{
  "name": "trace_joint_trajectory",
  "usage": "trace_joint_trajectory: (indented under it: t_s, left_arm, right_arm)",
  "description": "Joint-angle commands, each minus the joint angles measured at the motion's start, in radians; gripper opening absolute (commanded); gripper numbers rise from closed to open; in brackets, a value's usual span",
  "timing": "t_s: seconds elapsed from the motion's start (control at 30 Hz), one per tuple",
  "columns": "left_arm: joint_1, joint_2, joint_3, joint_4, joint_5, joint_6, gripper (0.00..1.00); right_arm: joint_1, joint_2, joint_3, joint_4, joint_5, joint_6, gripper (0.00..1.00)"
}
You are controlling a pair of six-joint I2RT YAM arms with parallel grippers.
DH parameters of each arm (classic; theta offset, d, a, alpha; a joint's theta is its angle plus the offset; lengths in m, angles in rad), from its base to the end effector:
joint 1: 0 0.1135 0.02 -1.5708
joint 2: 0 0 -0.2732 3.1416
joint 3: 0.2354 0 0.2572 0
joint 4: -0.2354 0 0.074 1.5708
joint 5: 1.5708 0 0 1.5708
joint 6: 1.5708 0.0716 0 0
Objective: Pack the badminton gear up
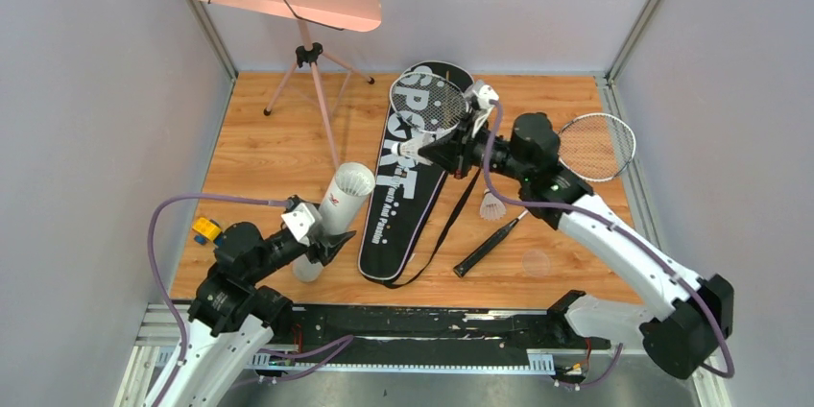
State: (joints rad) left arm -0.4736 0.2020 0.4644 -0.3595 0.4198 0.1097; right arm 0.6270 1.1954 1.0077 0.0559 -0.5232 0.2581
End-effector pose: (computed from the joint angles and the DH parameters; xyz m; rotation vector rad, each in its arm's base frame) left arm 0.0909 -0.0794 0.2776 0.7877 1.5036 -0.6228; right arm 0.2313 0.2118 0.3621 -0.7300 1.6575 1.0882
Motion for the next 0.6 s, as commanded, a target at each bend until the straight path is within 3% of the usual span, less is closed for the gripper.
trace_joint_trajectory:
  t_s: [0.0,0.37,0.57]
  left_arm:
    - [0.002,0.020,0.029,0.022,-0.007,0.003,0.61]
    - [0.001,0.066,0.038,0.003,-0.006,0.003,0.61]
    - [0.001,0.082,0.039,-0.003,0.011,0.011,0.61]
  right_arm:
    - [0.000,-0.129,0.097,-0.087,0.089,-0.092,0.00]
    - [0.008,-0.154,0.312,-0.256,-0.090,-0.172,0.00]
    - [0.086,-0.131,0.371,-0.330,-0.155,-0.287,0.00]
